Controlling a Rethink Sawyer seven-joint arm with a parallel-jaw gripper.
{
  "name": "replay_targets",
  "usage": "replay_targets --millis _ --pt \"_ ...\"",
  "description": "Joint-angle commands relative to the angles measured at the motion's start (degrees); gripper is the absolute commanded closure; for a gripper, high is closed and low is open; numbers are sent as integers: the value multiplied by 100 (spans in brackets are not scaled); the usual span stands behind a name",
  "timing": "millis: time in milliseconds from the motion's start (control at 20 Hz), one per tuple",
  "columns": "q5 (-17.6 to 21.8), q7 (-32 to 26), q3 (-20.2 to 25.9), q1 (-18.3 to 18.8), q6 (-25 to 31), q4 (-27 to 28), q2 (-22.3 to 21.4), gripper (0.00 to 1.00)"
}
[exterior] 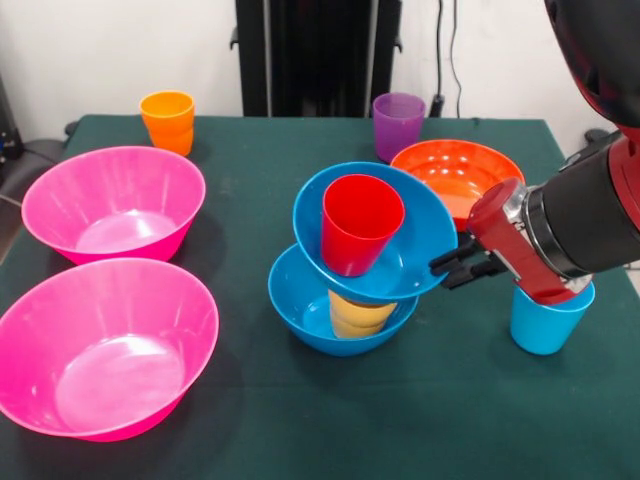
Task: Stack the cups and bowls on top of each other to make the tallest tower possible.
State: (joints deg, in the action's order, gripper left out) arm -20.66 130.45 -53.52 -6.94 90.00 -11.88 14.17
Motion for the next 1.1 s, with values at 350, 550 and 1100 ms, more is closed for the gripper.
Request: replay_targets --millis 350,550,1100 --pt "-127 -48 752 148 -738 -264 -250 100" --pt "12 -156 1159 33 -1192 -819 -535 100" --pt "228 -246 1803 -337 -2267 -2282 -1255 100"
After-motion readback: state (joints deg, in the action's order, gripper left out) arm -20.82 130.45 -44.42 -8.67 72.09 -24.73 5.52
